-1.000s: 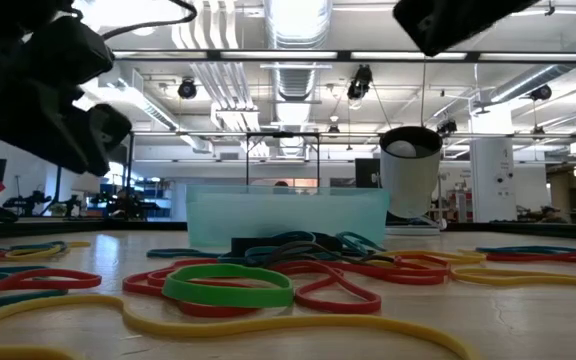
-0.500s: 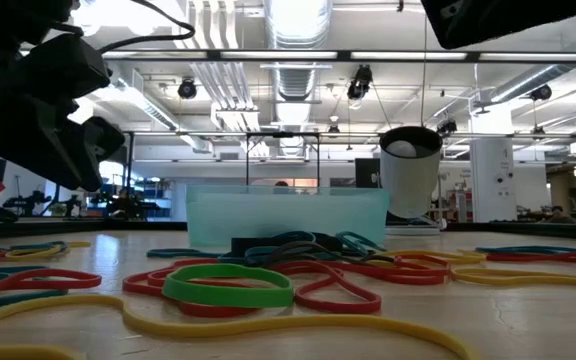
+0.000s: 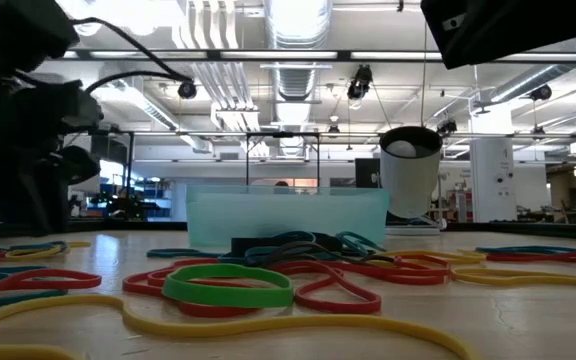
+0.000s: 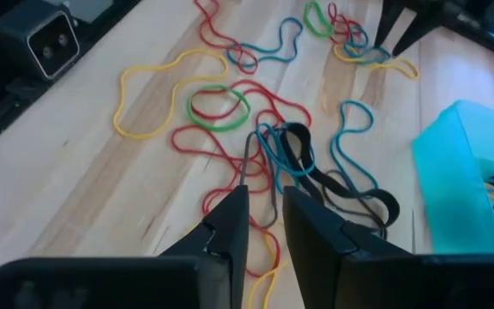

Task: Pick and place rubber bands into bin
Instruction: Put the blue rubber band into the green bin

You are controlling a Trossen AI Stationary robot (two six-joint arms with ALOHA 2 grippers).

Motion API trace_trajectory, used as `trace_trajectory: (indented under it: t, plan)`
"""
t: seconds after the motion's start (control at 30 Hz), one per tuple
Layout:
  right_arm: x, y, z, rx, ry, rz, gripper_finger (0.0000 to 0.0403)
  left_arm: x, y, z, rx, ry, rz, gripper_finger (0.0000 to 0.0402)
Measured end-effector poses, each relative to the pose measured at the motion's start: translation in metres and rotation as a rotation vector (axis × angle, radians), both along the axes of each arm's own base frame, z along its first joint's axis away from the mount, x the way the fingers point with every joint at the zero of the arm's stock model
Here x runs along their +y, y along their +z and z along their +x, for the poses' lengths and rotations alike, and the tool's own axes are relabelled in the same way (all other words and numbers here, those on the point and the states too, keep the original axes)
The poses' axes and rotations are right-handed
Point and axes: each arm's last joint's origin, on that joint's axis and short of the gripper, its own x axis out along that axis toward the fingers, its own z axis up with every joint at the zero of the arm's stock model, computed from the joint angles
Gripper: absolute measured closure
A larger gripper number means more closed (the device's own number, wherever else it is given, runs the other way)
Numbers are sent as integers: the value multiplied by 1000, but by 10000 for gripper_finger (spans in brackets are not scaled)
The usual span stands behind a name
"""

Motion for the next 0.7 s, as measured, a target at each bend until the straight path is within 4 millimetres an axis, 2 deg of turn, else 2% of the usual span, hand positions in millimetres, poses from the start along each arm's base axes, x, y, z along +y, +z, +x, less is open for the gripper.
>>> trace_trajectory:
  t: [0.37,0.7]
  plan:
    - [0,1,1,-10,4,2,340,-1,-21,5,128,8,59,297]
    - [0,1,1,-10,4,2,339,-2,-12,7,77,-4,68,297]
